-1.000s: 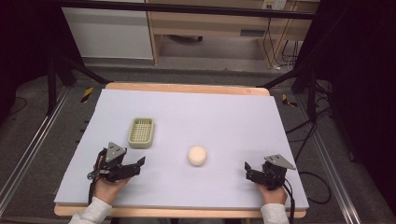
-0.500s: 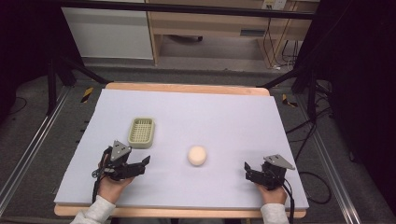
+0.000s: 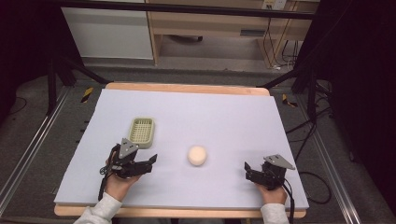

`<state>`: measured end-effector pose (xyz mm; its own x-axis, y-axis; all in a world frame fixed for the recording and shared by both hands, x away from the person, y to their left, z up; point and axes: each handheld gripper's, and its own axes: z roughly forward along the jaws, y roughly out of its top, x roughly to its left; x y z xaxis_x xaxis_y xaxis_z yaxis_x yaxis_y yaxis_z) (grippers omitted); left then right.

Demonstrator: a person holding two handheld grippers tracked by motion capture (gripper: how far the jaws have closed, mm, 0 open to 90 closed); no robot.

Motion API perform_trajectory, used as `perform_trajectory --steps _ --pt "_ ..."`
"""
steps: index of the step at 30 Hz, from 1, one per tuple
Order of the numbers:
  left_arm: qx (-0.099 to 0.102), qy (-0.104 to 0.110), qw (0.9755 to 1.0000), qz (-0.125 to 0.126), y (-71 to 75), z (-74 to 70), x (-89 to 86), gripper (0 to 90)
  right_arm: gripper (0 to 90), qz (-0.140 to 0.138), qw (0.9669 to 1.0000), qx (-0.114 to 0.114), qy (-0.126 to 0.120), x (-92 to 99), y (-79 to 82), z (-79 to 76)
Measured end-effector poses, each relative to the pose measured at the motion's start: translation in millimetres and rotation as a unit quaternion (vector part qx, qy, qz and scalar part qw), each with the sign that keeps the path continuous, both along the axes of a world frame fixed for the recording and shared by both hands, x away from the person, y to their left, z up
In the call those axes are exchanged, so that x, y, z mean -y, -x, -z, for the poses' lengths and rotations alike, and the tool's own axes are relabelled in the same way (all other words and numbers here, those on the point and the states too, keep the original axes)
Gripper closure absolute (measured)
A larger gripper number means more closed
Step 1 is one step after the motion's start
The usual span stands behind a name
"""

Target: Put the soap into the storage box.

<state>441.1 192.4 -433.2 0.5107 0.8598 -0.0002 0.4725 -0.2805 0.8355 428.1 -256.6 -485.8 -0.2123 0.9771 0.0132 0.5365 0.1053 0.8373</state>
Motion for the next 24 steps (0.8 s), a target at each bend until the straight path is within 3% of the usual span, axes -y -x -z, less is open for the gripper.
perform_trajectory --steps 24 --pt "0.004 0.005 0.9996 0.029 -10.2 -4.4 42.8 20.9 6.6 -0.002 1.0 -0.002 -0.003 0.1 -0.1 -0.1"
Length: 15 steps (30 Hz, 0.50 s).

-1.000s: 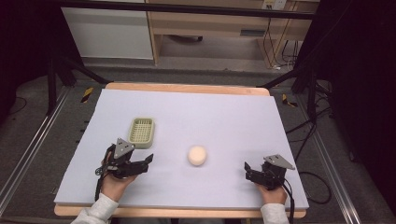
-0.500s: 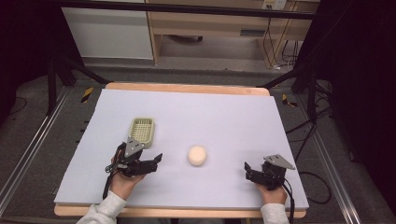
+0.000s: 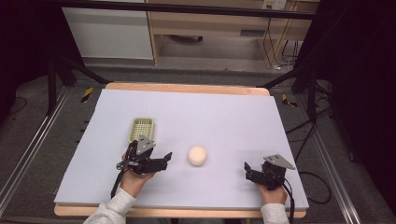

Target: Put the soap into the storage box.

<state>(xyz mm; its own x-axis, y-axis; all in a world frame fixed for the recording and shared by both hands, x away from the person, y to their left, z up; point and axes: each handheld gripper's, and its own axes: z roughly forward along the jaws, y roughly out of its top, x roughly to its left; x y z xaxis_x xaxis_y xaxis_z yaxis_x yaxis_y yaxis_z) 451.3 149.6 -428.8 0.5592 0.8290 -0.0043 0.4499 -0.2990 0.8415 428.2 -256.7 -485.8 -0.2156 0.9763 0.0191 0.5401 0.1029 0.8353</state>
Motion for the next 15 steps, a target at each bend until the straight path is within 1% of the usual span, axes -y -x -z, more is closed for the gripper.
perform_trajectory --steps 1,5,8,15 --pt "0.0 -0.004 1.0 0.003 -0.3 0.0 1.4 20.9 6.6 0.0 1.0 0.0 0.0 0.0 0.0 0.0" --pt "0.0 -0.004 1.0 0.005 -1.6 1.6 7.6 20.9 6.6 0.0 1.0 0.0 0.0 0.2 -0.1 0.0" --pt "-0.003 -0.008 0.9999 0.009 -2.5 2.5 11.5 20.9 6.6 0.0 1.0 -0.001 0.0 0.2 -0.2 0.0" --pt "-0.005 -0.005 0.9999 0.012 -5.9 2.3 17.7 20.9 6.6 0.0 1.0 -0.001 0.001 0.0 -0.3 0.1"
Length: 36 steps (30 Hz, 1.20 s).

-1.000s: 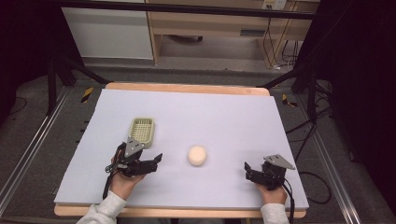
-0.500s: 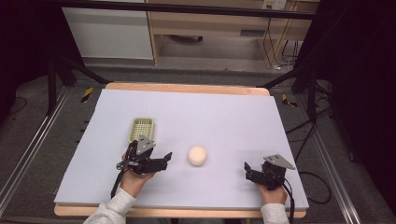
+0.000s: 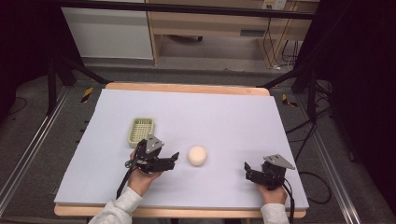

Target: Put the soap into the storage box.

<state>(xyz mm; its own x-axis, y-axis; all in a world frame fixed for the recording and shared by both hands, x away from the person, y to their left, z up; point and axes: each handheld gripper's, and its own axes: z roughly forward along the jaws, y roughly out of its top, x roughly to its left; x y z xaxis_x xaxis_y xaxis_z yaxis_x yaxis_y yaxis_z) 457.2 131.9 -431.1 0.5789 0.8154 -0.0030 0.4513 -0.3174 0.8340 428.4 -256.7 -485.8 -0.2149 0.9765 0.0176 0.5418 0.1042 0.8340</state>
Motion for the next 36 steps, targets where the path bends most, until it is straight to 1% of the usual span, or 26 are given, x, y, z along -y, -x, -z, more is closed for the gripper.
perform_trajectory --steps 8,10,12,14,15,17,20,24,25,33,36 --pt "0.0 0.007 1.0 0.003 -4.1 -1.1 11.1 20.9 6.6 -0.001 1.0 -0.001 -0.001 0.0 0.0 0.0" --pt "0.0 0.007 1.0 0.005 -4.7 -1.1 12.8 20.9 6.6 -0.001 1.0 0.0 0.0 0.0 0.0 -0.1" --pt "0.0 0.003 1.0 0.008 -5.5 -1.1 14.6 20.8 6.6 0.0 1.0 0.0 0.0 -0.2 0.1 -0.1" --pt "0.0 0.005 1.0 0.007 -6.5 -0.6 16.3 20.8 6.6 -0.001 1.0 -0.001 0.0 0.0 0.0 0.0" --pt "-0.001 0.002 1.0 0.009 -7.2 -0.6 16.5 20.8 6.6 -0.001 1.0 -0.001 0.0 0.0 -0.1 0.0" --pt "-0.002 0.006 1.0 0.007 -8.6 -0.4 18.3 20.7 6.6 -0.001 1.0 -0.001 0.0 0.0 -0.2 0.0" --pt "-0.003 0.004 0.9999 0.01 -9.5 -0.7 19.1 20.7 6.6 -0.001 1.0 -0.001 0.0 -0.2 0.0 -0.1" --pt "-0.006 0.005 0.9999 0.01 -11.9 0.0 22.8 20.5 6.6 -0.001 1.0 -0.002 0.0 -0.2 -0.3 0.1" --pt "-0.007 0.009 0.9999 0.01 -13.2 1.0 25.6 20.4 6.6 -0.001 1.0 -0.001 0.0 -0.2 -0.2 0.1" --pt "-0.011 0.004 0.9998 0.014 -17.2 4.1 32.2 20.1 6.6 -0.001 1.0 -0.001 0.001 -0.4 -0.3 0.1" --pt "-0.01 0.01 0.9998 0.011 -18.5 4.7 34.8 19.9 6.6 -0.002 1.0 -0.002 0.001 -0.4 -0.3 0.1"
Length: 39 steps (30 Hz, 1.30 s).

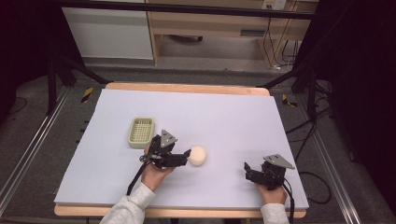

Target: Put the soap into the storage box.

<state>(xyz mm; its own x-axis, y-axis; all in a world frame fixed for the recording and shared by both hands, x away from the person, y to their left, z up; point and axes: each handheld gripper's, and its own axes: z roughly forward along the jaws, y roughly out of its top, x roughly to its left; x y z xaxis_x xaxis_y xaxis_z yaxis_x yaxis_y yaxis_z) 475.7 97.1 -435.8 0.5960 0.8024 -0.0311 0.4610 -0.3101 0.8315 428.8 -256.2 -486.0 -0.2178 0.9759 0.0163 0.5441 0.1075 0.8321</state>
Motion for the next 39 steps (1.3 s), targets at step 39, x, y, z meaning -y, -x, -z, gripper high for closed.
perform_trajectory --steps 39 --pt "-0.019 -0.028 0.9992 0.02 -8.9 7.2 40.0 14.7 6.8 -0.001 1.0 -0.004 0.002 -0.8 -0.6 0.1"
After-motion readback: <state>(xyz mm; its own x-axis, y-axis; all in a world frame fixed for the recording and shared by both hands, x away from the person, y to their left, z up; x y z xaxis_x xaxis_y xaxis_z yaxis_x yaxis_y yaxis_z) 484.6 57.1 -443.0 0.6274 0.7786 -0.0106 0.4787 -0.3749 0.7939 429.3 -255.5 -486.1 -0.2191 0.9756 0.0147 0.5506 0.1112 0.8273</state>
